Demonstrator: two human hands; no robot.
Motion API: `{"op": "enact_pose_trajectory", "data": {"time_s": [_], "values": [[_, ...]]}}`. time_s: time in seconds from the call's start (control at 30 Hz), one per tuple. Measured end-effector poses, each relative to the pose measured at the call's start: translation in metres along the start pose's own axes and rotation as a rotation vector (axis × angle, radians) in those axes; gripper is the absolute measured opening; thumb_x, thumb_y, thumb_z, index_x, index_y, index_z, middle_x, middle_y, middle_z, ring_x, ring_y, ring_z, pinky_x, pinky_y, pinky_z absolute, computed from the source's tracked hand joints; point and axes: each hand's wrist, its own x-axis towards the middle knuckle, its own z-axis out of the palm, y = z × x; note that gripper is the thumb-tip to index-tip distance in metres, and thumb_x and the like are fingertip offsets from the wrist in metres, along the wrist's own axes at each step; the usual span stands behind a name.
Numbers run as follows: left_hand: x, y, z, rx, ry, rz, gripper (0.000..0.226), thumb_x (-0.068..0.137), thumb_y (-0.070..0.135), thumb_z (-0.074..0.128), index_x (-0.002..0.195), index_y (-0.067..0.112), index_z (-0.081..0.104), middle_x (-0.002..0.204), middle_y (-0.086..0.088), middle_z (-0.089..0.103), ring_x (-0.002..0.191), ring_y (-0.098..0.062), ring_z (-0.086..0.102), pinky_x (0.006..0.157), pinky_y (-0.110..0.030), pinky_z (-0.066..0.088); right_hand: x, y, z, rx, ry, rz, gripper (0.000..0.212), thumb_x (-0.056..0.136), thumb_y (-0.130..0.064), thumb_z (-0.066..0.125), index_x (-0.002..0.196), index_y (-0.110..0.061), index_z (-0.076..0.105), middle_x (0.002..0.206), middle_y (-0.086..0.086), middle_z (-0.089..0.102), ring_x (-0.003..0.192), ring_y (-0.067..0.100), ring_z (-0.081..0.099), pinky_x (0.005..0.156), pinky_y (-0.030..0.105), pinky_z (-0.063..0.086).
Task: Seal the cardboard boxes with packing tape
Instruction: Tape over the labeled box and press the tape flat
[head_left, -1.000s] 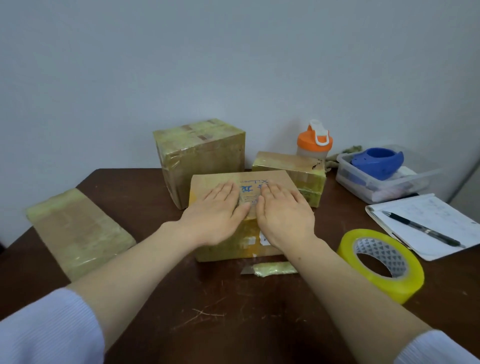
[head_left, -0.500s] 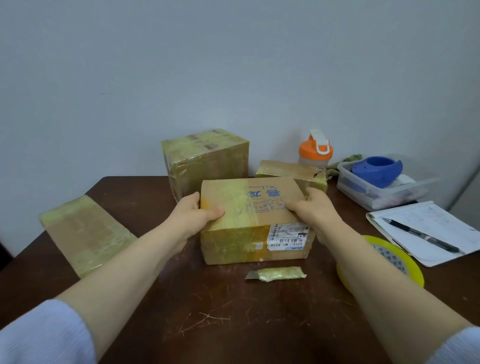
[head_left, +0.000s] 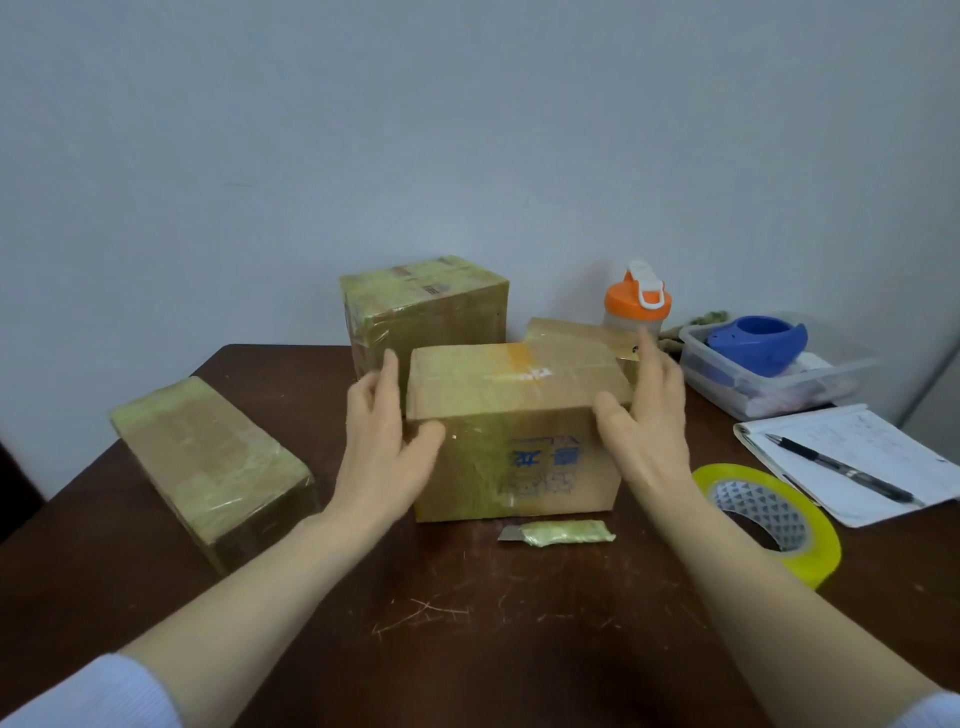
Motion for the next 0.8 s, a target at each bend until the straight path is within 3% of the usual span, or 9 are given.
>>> {"op": "enact_pose_trajectory", "data": {"time_s": [0.07, 0.17, 0.3, 0.47, 0.57, 0.67, 0.8], "values": [[0.010, 0.017, 0.000, 0.079, 0.024, 0.153, 0.065, 0.091, 0.034, 0.032, 0.152, 0.024, 0.010, 0.154, 0.010, 0.015, 0.137, -0.002, 0.018, 0.107, -0.020, 0.019, 0.001, -0.014, 0.003, -0.204, -0.010, -0.293, 0.065, 0.079, -0.031, 0.033, 0.141, -0.013, 0.041, 0.148, 0.011, 0.036, 0.138, 0.025, 0.027, 0.115, 0.042, 0.016], [0.035, 0.045, 0.012, 0.369, -0.132, 0.301, 0.056, 0.097, 0.028, 0.021, 0.151, 0.015, 0.014, 0.159, 0.004, 0.011, 0.145, -0.008, 0.004, 0.116, -0.027, 0.003, 0.003, -0.021, 0.021, -0.507, -0.138, -0.417, 0.046, 0.097, -0.031, 0.027, 0.132, -0.013, 0.054, 0.144, 0.005, 0.046, 0.135, 0.019, 0.035, 0.115, 0.035, 0.010], [0.059, 0.052, 0.042, 0.769, -0.403, 0.129, 0.057, 0.101, 0.036, 0.011, 0.151, 0.010, 0.004, 0.160, -0.005, -0.001, 0.146, -0.018, -0.002, 0.117, -0.037, 0.001, -0.006, -0.007, 0.028, -0.563, -0.028, -0.477, 0.043, 0.097, -0.028, 0.034, 0.123, -0.008, 0.062, 0.128, 0.007, 0.062, 0.122, 0.021, 0.053, 0.106, 0.035, 0.028], [0.089, 0.045, 0.052, 0.800, -0.483, -0.015, 0.072, 0.097, 0.054, 0.012, 0.150, 0.008, -0.003, 0.159, -0.007, -0.008, 0.146, -0.021, -0.006, 0.117, -0.041, 0.000, -0.004, -0.006, 0.030, -0.467, -0.004, -0.477, 0.036, 0.094, -0.024, 0.043, 0.111, -0.007, 0.070, 0.116, 0.007, 0.068, 0.115, 0.023, 0.059, 0.098, 0.038, 0.037], [0.105, 0.037, 0.047, 0.837, -0.402, -0.025, 0.077, 0.094, 0.060, 0.015, 0.151, 0.010, 0.003, 0.159, -0.008, 0.005, 0.146, -0.022, 0.005, 0.117, -0.043, 0.003, -0.008, -0.006, 0.027, -0.446, 0.002, -0.478, 0.035, 0.094, -0.024, 0.044, 0.110, -0.007, 0.070, 0.116, 0.006, 0.068, 0.115, 0.022, 0.059, 0.097, 0.038, 0.037], [0.110, 0.033, 0.036, 0.748, -0.322, -0.003, 0.061, 0.099, 0.045, 0.015, 0.147, 0.007, 0.026, 0.150, -0.014, 0.033, 0.138, -0.029, 0.031, 0.113, -0.042, 0.019, -0.008, -0.003, 0.024, -0.429, -0.004, -0.493, 0.033, 0.094, -0.024, 0.046, 0.112, -0.008, 0.070, 0.118, 0.006, 0.067, 0.116, 0.022, 0.058, 0.098, 0.038, 0.037], [0.114, 0.021, 0.010, 0.397, -0.237, -0.282, 0.052, 0.101, 0.037, 0.030, 0.134, 0.000, 0.047, 0.136, -0.018, 0.049, 0.120, -0.033, 0.049, 0.093, -0.037, 0.041, 0.009, -0.010, 0.010, -0.237, -0.054, -0.257, 0.027, 0.089, -0.024, 0.056, 0.108, -0.013, 0.071, 0.121, 0.005, 0.065, 0.115, 0.026, 0.056, 0.100, 0.039, 0.038]]}}
